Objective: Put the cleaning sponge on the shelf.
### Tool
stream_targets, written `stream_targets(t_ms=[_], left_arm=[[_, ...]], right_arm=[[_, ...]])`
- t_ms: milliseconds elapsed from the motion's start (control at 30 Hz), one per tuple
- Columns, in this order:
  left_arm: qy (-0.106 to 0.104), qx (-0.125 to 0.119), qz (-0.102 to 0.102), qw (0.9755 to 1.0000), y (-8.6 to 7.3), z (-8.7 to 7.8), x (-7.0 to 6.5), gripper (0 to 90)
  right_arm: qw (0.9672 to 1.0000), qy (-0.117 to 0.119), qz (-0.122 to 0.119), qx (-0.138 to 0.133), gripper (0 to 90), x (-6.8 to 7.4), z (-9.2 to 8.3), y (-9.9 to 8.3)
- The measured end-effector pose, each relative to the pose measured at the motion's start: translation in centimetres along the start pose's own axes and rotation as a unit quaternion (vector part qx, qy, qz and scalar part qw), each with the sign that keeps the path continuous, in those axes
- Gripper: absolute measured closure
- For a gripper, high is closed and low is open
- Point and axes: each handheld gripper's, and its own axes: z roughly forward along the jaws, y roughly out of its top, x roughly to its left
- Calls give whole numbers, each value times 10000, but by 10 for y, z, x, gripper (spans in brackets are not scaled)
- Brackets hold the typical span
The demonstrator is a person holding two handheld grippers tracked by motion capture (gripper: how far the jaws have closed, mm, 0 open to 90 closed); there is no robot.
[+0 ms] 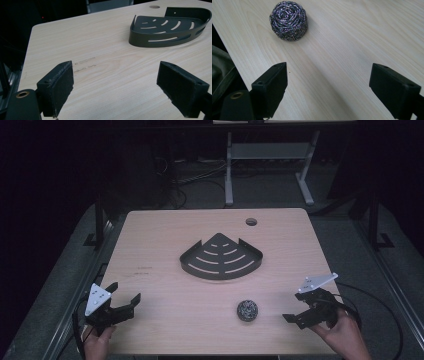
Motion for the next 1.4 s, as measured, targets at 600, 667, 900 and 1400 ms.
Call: stream_targets(t_ms=[600, 667, 900, 1400], left_arm=[[17, 5, -1, 10000, 0, -1, 0, 132], [17, 3, -9, 10000, 0, -2, 0, 132], [35, 16, -5, 10000, 0, -2, 0, 133], [53, 11, 5, 10000, -1, -3, 1, 132]], right_arm=[[9998, 59, -172, 86, 146, 3, 6, 13], [9997, 71, -191, 93, 146, 4, 7, 14], [9995, 127, -274, 129, 146, 6, 10, 20], [9988, 205, -390, 197, 146, 7, 13, 29]])
